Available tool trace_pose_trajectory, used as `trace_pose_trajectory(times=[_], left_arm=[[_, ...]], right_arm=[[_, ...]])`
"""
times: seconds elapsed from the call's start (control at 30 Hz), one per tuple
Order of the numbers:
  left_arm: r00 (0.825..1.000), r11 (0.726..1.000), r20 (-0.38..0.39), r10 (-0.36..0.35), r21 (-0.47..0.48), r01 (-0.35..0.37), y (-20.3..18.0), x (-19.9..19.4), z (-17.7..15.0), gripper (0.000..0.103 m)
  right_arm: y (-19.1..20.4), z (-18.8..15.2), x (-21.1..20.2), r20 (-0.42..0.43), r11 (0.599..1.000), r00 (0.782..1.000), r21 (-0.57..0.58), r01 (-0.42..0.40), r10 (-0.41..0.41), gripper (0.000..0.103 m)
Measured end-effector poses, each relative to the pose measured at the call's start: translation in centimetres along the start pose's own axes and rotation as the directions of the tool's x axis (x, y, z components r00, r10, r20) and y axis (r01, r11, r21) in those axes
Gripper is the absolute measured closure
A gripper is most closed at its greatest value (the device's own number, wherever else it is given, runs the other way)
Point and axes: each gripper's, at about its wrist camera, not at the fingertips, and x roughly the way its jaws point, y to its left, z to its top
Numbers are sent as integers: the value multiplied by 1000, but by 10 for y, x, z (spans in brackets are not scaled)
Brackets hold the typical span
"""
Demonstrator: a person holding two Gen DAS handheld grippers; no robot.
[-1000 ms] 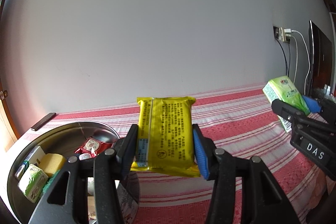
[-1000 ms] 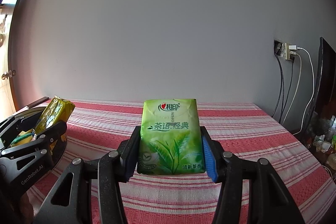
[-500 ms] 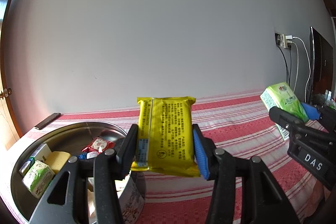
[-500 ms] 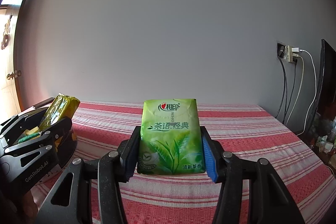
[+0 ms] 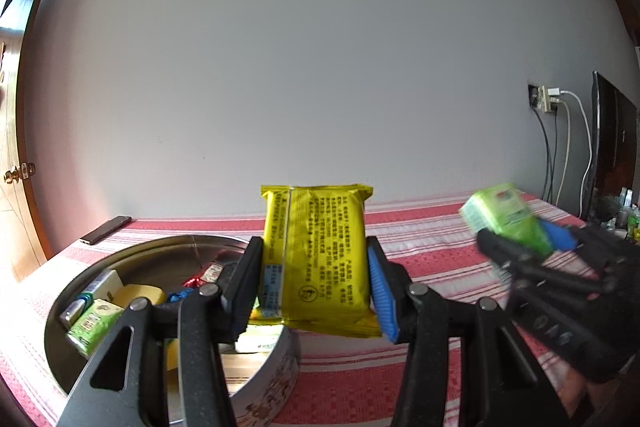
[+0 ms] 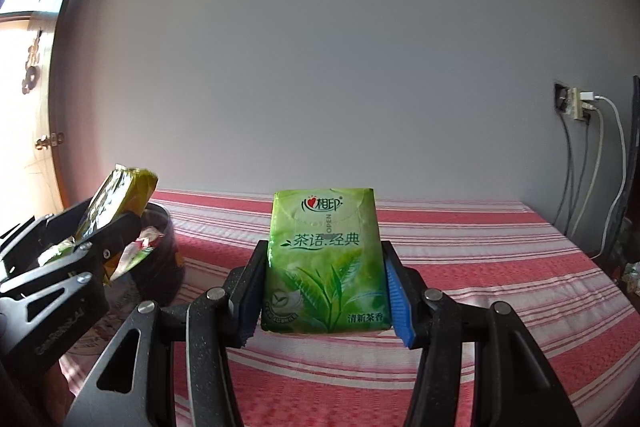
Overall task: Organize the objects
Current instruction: 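Lift the yellow pack and green tissue pack and carry them over the tin bowl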
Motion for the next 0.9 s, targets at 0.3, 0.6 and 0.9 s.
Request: trace_pose_trajectory(times=[0.3,0.6,0.9], left_arm=[[999,998,-2,35,-49,-35,34,-17,11,53],[997,993,-20,76,-91,-78,63,-19,15,53],[991,985,-40,126,-117,-130,91,-21,15,53]], right_arm=[[34,16,0,13,997,997,-34,-71,71,48],[60,32,9,19,988,990,-63,-140,141,48],[91,38,19,12,976,981,-102,-193,195,48]])
